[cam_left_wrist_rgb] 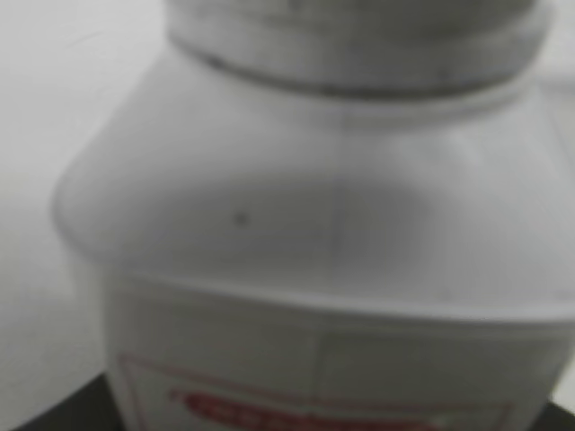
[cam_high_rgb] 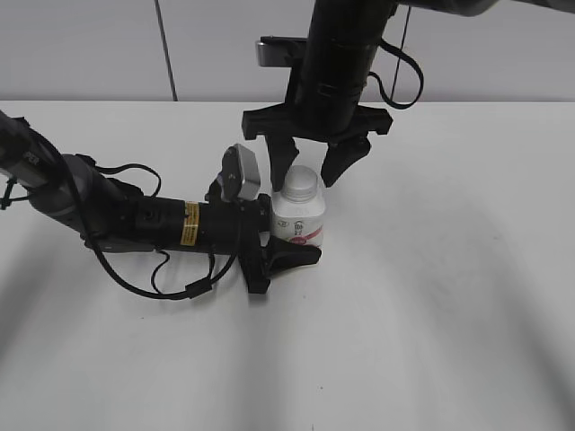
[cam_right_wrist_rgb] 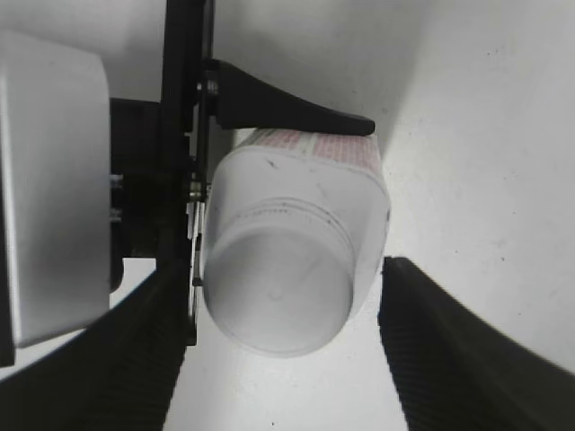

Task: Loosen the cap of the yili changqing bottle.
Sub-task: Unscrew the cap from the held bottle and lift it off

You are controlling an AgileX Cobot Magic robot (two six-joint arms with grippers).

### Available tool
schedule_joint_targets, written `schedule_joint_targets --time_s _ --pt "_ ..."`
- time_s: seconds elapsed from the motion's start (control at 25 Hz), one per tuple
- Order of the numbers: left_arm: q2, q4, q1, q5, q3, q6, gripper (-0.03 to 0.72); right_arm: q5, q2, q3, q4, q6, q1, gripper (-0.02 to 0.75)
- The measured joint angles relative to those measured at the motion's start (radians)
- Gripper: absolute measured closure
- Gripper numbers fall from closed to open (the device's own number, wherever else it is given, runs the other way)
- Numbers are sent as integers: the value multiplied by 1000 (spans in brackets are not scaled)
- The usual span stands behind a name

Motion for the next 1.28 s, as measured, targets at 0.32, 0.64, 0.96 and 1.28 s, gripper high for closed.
schedule_joint_targets --time_s 0.32,0.64,0.96,1.28 --pt "0 0 0 0 0 0 291 0 8 0 0 0 0 218" --pt "0 0 0 0 0 0 291 0 7 0 0 1 0 218" --pt "0 0 0 0 0 0 291 0 7 0 0 1 0 267" --pt "-1 0 0 0 0 0 291 -1 7 0 3 1 0 342"
